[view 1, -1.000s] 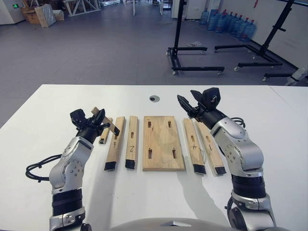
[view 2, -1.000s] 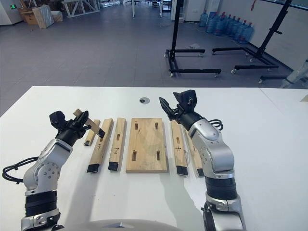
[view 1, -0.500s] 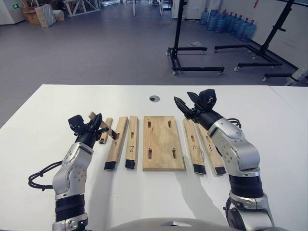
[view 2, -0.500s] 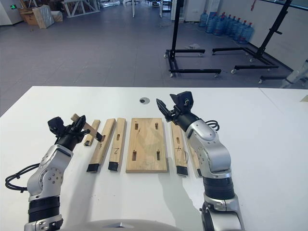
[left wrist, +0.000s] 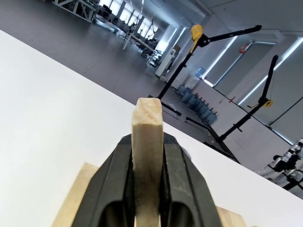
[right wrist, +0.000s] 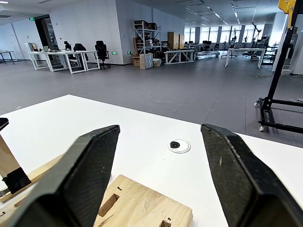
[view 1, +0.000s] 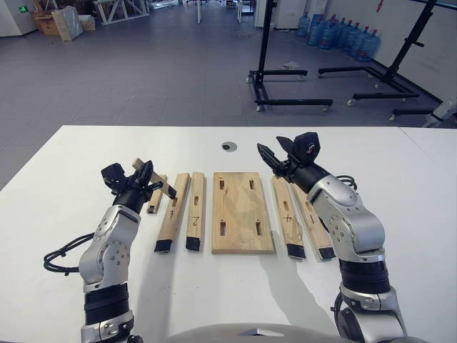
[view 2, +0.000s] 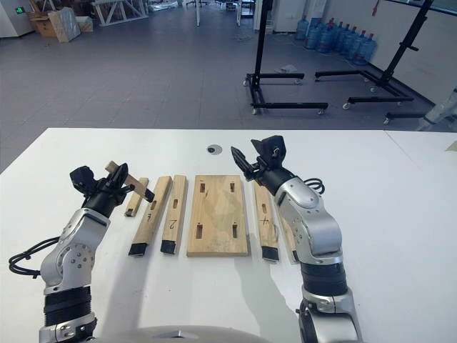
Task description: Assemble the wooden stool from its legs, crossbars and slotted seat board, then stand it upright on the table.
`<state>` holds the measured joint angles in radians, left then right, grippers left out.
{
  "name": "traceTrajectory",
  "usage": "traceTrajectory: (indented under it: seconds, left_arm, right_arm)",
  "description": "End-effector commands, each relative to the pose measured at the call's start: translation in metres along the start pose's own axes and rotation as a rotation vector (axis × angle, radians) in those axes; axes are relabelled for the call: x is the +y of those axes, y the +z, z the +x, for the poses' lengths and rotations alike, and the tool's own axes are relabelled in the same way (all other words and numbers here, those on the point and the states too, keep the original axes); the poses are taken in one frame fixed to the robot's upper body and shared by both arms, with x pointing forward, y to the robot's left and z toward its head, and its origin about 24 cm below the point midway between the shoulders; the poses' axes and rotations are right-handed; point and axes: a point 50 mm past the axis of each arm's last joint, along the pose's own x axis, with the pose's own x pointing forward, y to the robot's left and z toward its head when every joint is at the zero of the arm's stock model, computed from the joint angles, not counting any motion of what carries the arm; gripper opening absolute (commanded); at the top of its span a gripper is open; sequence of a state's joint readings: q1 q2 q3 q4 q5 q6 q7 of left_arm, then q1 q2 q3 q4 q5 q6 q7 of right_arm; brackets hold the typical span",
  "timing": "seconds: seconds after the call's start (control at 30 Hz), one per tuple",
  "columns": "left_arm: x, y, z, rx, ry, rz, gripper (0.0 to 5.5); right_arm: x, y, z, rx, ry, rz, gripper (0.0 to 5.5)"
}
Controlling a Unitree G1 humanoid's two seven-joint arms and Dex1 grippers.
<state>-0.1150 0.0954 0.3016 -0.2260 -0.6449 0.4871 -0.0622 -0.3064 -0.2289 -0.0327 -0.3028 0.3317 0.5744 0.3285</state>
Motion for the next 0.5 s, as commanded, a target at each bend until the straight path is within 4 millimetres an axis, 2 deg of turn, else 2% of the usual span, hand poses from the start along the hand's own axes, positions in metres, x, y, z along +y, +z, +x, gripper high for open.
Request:
traceTrajectory:
  seconds: [0.03, 0.5]
  left_arm:
    - [-0.0031, -0.0029, 0.0017, 0.013, -0.002, 0.002, 0.38]
    - [0.0054, -0.0099, -0.0032, 0.03, 0.027, 0.023, 0.38]
  right_arm:
    - [0.0008, 0.0043, 0.0024, -0.016, 0.001, -0.01, 3.15]
    - [0.0021, 0.0028, 0.0024, -0.011, 0.007, -0.006, 3.15]
